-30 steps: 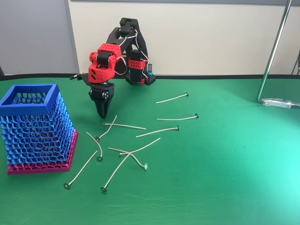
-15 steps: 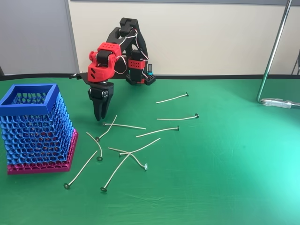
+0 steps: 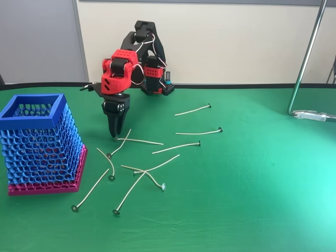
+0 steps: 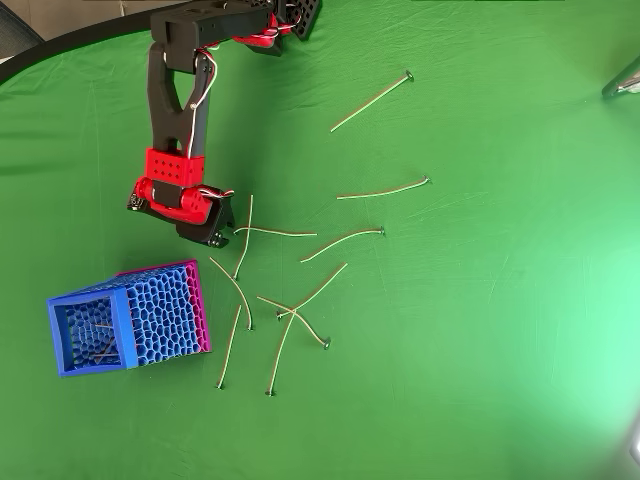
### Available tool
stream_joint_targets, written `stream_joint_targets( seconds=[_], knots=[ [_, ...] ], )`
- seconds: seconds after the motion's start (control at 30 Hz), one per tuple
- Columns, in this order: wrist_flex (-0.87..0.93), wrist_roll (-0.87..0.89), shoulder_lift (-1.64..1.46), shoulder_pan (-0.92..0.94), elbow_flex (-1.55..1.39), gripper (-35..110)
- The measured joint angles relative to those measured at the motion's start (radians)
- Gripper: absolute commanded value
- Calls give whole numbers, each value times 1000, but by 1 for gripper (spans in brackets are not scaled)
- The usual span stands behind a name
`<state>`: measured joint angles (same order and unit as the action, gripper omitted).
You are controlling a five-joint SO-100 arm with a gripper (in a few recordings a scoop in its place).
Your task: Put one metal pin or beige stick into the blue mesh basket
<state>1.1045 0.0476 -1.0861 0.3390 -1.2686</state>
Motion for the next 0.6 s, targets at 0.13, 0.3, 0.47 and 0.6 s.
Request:
stream_joint_targets(
  seconds=[0.13,0.3,0.47,0.6],
  knots=[
    [-6,0,9,2,0,15],
    [-6,0,8,2,0,15],
    [-6,0,15,2,0,15],
    [-6,0,28,0,0,15]
  ],
)
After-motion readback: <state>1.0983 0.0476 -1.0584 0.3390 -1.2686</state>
